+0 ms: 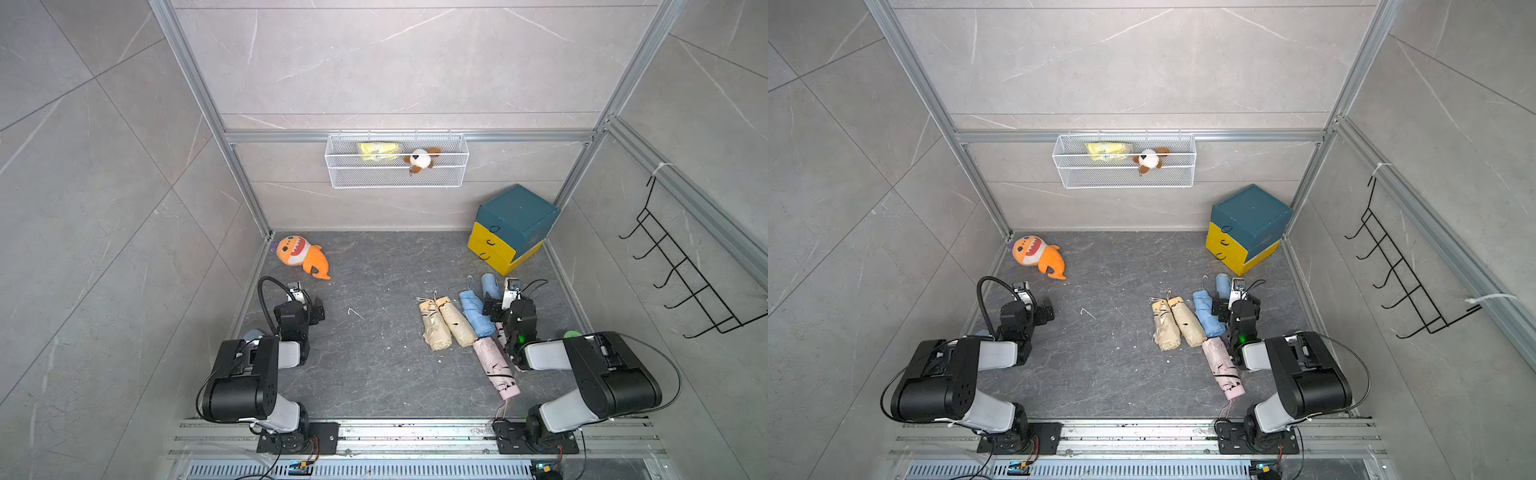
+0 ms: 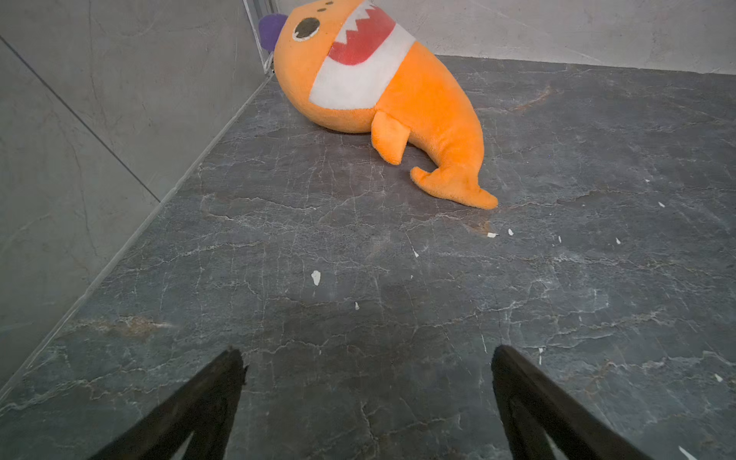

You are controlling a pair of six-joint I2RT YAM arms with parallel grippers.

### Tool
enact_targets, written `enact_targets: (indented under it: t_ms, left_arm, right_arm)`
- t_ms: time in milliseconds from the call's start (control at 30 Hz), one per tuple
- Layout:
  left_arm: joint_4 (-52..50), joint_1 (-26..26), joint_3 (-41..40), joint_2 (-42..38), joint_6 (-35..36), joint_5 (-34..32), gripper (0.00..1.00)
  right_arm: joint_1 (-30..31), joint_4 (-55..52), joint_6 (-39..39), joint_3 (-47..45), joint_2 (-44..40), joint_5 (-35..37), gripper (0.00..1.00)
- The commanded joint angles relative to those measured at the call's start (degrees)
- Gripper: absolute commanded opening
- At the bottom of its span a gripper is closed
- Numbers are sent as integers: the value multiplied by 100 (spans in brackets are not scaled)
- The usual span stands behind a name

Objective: Place the umbrella in the drawer by color
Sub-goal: Move the storage box to the center of the board.

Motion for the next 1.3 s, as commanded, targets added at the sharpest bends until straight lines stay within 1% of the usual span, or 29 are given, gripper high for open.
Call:
enact_targets:
  t_ms: [0,767,833,900,1000,1033,1067,1100,1133,1167,1233,1267]
  left_arm:
    - [289,-23,5,-39,26,-93,100]
    - [276,-16,1,-52,15,-61,100]
    - [323,-22,-11,-62,29,-119,100]
    - [-6,-77,80,-241,60,-180,100]
    - [-667,-251,264,-642,173,-358,100]
    - [-1037,-343,391,-788,193,-439,100]
    - [-1539,-430,585,-941,183,-545,100]
    - [-1981,-535,795,-1087,174,-638,100]
    - [-2253,-656,947,-1208,164,-745,100]
    - [-2339,-742,1026,-1320,94,-814,100]
    - [-2652,-945,1259,-1600,-232,-988,100]
    - [-2853,-1051,1418,-1696,-384,-1236,100]
  right_arm:
    - [-4,-31,51,58,-36,-42,100]
    - [-11,-6,52,44,-44,-43,100]
    - [-5,-24,89,33,-102,110,100]
    - [-11,-182,134,9,-276,164,100]
    - [21,123,58,-156,-350,114,99]
    - [21,160,37,-192,-418,121,100]
    - [63,-144,50,-116,-566,281,100]
    - [88,-862,91,143,-853,482,100]
    - [93,-1784,110,507,-1119,522,100]
    - [109,-2401,119,828,-1272,491,100]
    - [128,-3130,234,1272,-1492,319,100]
    - [136,-3294,344,1372,-1589,265,100]
